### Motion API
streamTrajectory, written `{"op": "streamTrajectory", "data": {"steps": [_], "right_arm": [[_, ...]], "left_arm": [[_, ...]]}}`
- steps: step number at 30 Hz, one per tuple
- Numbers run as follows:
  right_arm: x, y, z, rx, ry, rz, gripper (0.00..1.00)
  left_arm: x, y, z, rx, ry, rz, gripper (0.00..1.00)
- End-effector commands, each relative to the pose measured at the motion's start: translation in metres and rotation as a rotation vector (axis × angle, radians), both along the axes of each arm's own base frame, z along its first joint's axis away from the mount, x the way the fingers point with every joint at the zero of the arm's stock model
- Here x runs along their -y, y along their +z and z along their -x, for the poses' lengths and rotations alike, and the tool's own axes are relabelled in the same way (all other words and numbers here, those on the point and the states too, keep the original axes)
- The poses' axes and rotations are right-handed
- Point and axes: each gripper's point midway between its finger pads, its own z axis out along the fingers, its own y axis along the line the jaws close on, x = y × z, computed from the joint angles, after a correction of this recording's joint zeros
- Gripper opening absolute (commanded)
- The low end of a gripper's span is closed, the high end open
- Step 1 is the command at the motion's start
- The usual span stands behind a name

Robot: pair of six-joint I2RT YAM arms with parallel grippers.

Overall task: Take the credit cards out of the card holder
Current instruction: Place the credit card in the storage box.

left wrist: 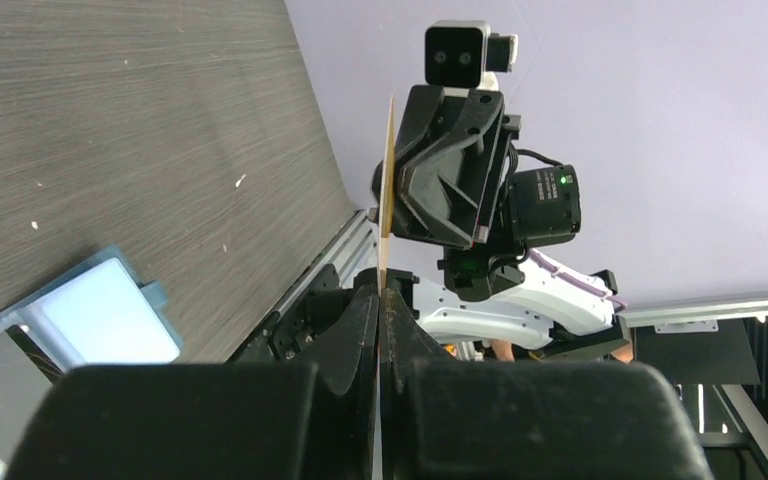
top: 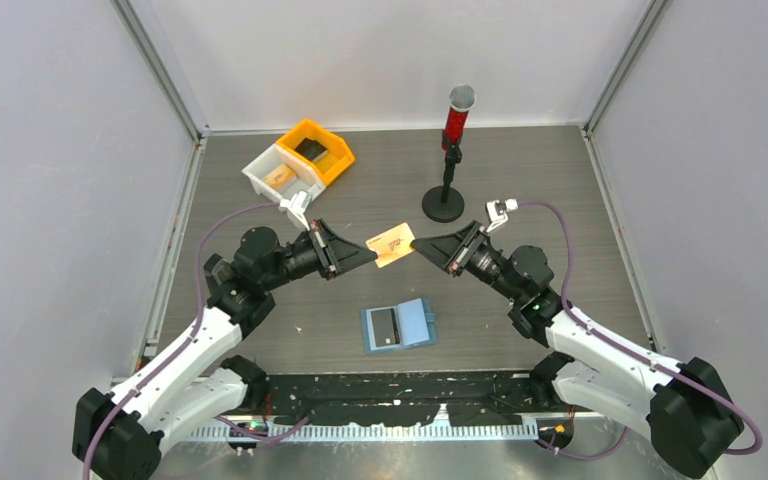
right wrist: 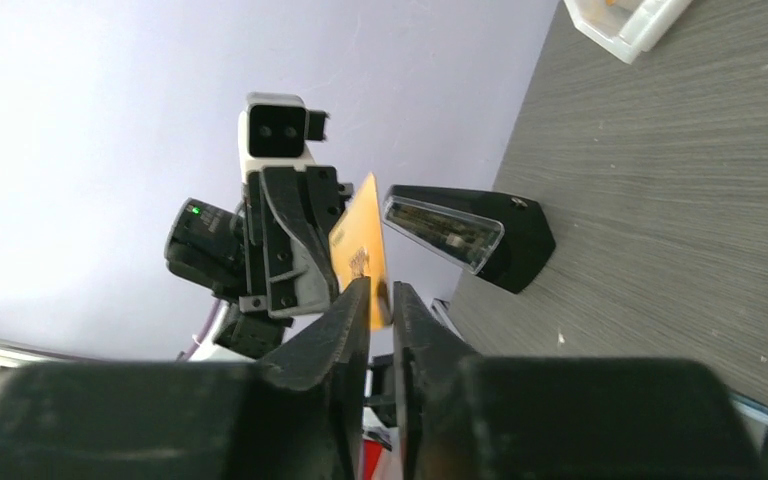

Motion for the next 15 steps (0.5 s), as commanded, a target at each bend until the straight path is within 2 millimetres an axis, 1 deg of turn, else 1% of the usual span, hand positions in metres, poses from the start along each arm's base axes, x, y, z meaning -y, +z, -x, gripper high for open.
{"op": "streamTrajectory", "data": {"steps": [1,2,3,4,5,6,7,8,9,11,12,15], "right_arm": [[0.002,0.004,0.008,0.049,0.015,-0.012,0.31],[0.004,0.006,0.01,0.065,0.015,-0.011,0.36],[0.005,0.002,0.011,0.06,0.013,0.001,0.46],[0.007,0.003,0.014,0.077,0.01,0.006,0.52],[0.009,0.004,0.016,0.082,0.008,0.012,0.63],[0.01,0.003,0.018,0.094,0.007,0.025,0.68],[0.012,0.003,0.02,0.097,0.009,0.035,0.79],[0.013,0.001,0.022,0.106,0.009,0.049,0.86],[0.015,0.0,0.025,0.113,0.011,0.065,0.99],[0.017,-0.003,0.029,0.12,0.015,0.09,0.96],[0.018,-0.005,0.03,0.123,0.018,0.098,0.96],[0.022,-0.008,0.037,0.135,0.022,0.122,0.95]], "left_arm": [[-0.003,0.024,-0.01,0.073,0.04,-0.016,0.0],[-0.005,0.023,-0.013,0.068,0.047,-0.041,0.0],[-0.008,0.022,-0.016,0.062,0.056,-0.069,0.0],[-0.012,0.02,-0.02,0.052,0.069,-0.097,0.0],[-0.016,0.018,-0.023,0.044,0.077,-0.127,0.0],[-0.021,0.017,-0.027,0.048,0.087,-0.154,0.0],[-0.027,0.017,-0.032,0.044,0.104,-0.176,0.0],[-0.033,0.015,-0.038,0.035,0.123,-0.2,0.0],[-0.041,0.014,-0.045,0.025,0.146,-0.222,0.0],[-0.055,0.008,-0.06,-0.008,0.18,-0.262,0.0],[-0.062,0.012,-0.068,-0.011,0.196,-0.276,0.0],[-0.088,0.004,-0.093,-0.075,0.247,-0.345,0.0]]}}
